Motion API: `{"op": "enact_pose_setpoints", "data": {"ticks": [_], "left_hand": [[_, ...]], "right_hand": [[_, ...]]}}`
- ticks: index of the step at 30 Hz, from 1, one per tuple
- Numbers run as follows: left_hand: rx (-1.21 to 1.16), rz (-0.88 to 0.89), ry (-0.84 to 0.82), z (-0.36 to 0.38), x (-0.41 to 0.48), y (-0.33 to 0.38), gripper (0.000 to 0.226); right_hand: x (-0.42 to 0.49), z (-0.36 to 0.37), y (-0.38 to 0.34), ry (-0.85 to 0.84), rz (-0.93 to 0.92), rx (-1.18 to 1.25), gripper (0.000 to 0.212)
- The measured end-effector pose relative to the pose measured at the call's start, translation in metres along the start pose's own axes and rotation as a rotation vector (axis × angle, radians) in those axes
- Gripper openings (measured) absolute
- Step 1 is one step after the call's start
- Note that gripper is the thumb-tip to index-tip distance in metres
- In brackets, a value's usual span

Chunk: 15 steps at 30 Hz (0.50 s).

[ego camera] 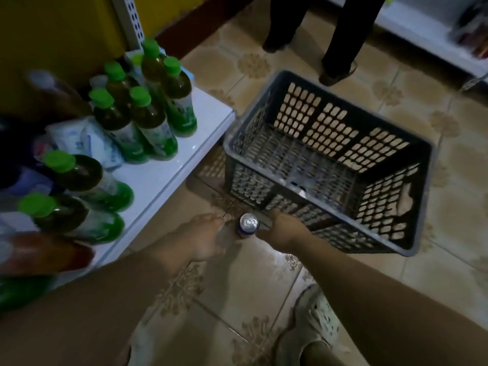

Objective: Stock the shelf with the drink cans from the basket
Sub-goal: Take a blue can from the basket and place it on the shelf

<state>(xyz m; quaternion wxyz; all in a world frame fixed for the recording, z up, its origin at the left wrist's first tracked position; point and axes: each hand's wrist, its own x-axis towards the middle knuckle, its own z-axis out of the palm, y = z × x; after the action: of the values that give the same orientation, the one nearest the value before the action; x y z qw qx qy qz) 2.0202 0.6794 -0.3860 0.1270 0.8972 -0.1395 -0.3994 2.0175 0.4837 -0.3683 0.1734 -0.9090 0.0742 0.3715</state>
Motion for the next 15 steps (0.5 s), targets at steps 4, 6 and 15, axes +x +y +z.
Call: {"op": "enact_pose_setpoints", "data": {"ticks": [4, 6, 15], "left_hand": [[-0.103, -0.015, -0.039, 0.031, 0.06, -0.015, 0.074], [-0.135, -0.043, -0.073, 0.046, 0.077, -0.023, 0.077], [-0.329, -0.104, -0.103, 0.048, 0.065, -0.032, 0.084]], "right_hand": [[0.072, 0.05, 0.013, -0.046, 0.027, 0.023, 0.091], [0.095, 0.073, 0.02, -0.09, 0.049, 0.054, 0.104], [0.082, 0.08, 0.016, 0.148, -0.073, 0.179, 0.07]]}}
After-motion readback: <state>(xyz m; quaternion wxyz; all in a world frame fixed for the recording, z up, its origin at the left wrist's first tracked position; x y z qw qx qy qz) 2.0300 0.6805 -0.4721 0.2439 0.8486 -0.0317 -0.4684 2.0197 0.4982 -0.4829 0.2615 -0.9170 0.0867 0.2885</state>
